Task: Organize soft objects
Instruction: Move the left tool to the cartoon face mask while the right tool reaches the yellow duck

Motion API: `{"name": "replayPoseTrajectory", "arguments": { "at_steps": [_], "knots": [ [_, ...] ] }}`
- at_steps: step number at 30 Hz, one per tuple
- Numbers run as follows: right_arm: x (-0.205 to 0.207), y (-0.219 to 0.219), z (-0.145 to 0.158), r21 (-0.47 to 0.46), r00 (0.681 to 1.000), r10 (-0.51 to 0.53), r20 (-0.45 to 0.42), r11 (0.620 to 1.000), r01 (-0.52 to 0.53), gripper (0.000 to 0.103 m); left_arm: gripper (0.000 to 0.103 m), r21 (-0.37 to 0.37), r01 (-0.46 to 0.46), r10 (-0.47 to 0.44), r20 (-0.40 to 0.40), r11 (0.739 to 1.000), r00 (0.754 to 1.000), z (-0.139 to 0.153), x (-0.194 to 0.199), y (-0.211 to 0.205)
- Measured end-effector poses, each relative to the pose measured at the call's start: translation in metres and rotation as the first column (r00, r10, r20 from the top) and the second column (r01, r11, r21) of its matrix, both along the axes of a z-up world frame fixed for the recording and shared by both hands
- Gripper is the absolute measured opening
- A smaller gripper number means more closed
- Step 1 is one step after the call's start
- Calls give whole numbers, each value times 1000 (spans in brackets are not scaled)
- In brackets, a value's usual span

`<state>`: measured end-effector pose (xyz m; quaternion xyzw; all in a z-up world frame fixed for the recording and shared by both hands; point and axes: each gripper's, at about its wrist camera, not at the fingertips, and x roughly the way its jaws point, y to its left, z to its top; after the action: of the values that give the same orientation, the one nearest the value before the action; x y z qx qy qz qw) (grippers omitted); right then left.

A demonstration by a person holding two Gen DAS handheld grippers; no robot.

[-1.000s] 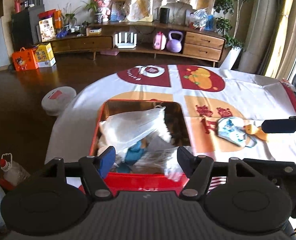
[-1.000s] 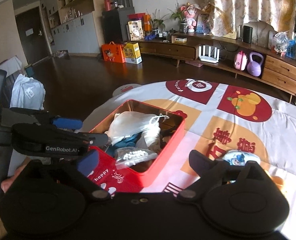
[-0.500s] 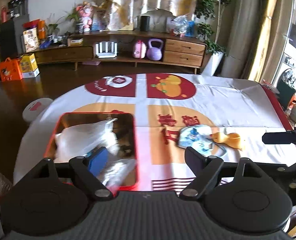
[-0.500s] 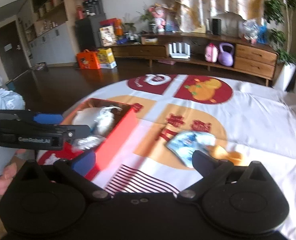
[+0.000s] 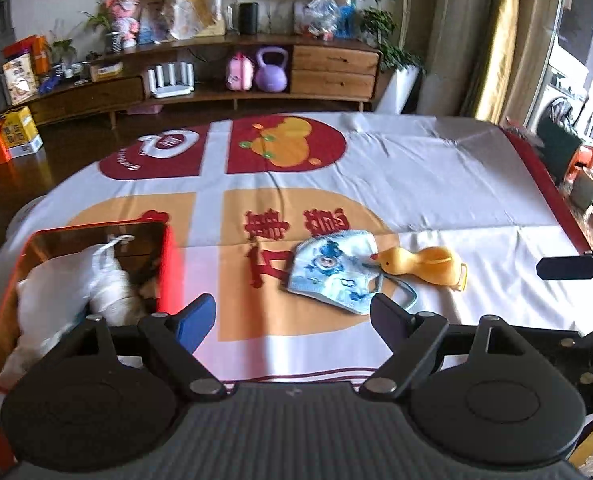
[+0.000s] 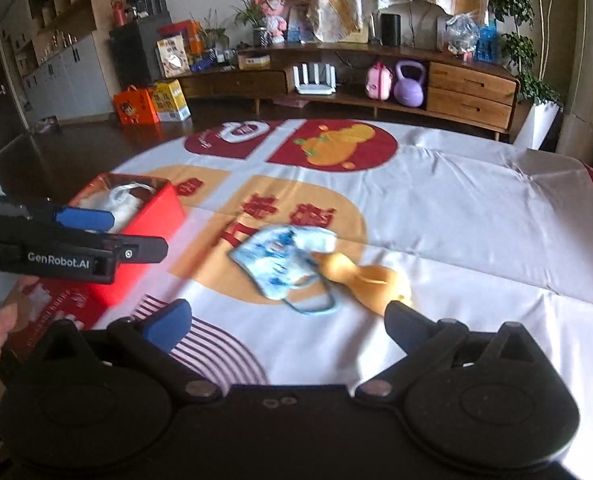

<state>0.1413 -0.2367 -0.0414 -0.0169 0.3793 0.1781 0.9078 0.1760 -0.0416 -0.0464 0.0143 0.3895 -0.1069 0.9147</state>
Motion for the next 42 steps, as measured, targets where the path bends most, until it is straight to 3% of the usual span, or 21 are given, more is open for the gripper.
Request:
{"name": "replayPoseTrajectory", "arguments": {
  "at_steps": [9,21,37,42],
  "knots": [
    [35,-23,-27,-30,999,-6,-53,1000,4,98,85,-36,13,-16,-86,999,996,-29,49,-23],
    [83,-33,-56,-74,996,2,-85,997,-8,85,85,3,-7,7,-139,1000,990,-71,93,-36],
    [110,-26,-86,-132,994,-11,-109,991,-4,73,84,56,-12,19,-125,998,992,-97,111,-43],
    [116,-24,-94,-156,993,-34,-115,988,15,63,82,84,15,-8,-92,996,996,-99,105,-51]
  ]
}}
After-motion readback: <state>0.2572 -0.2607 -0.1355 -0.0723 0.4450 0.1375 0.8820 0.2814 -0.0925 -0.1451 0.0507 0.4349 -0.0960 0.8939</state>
